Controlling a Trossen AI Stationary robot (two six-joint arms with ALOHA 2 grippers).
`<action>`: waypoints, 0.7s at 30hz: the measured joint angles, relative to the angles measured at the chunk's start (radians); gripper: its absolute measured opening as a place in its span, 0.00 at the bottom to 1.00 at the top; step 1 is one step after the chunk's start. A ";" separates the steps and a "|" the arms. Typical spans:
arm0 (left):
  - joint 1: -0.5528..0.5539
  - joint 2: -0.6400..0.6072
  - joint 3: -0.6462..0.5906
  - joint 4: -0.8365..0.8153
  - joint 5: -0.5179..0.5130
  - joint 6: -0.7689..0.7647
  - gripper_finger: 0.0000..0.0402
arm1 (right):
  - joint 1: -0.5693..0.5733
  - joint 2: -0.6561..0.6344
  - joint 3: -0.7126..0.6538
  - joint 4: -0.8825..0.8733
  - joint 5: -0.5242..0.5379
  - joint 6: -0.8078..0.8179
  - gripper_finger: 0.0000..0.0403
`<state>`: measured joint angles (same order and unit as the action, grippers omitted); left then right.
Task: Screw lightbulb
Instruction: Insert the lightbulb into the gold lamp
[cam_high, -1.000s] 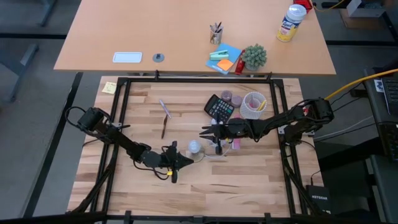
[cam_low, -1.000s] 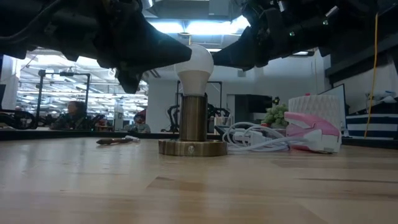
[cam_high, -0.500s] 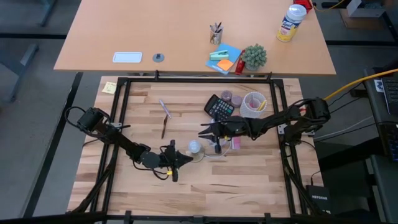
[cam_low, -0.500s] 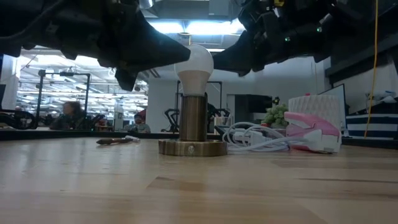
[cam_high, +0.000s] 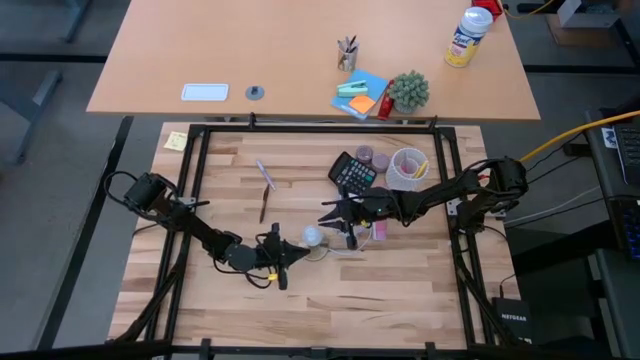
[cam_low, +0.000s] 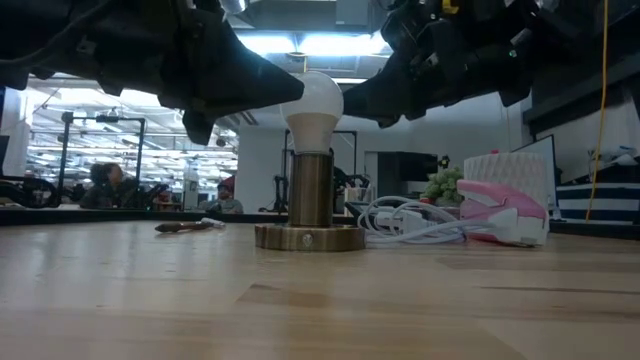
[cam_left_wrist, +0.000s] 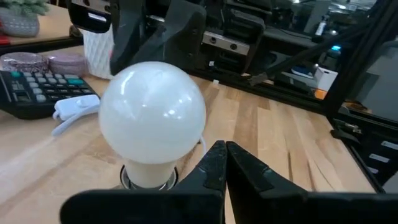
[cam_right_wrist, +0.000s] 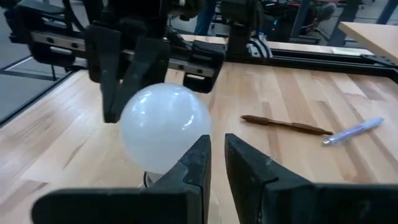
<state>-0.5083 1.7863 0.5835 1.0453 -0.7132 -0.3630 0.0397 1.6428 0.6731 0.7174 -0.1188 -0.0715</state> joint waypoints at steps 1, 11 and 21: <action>0.000 0.000 0.000 0.000 -0.007 0.000 0.00 | 0.000 0.000 0.000 0.000 -0.006 0.000 0.13; 0.000 0.000 0.000 -0.010 -0.074 0.000 0.00 | 0.000 0.000 0.000 -0.001 -0.033 0.000 0.13; -0.001 0.000 0.000 -0.019 -0.074 0.000 0.00 | -0.001 0.000 0.000 -0.001 -0.104 0.019 0.13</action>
<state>-0.5096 1.7863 0.5835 1.0260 -0.7873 -0.3630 0.0387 1.6428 0.6731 0.7164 -0.2226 -0.0529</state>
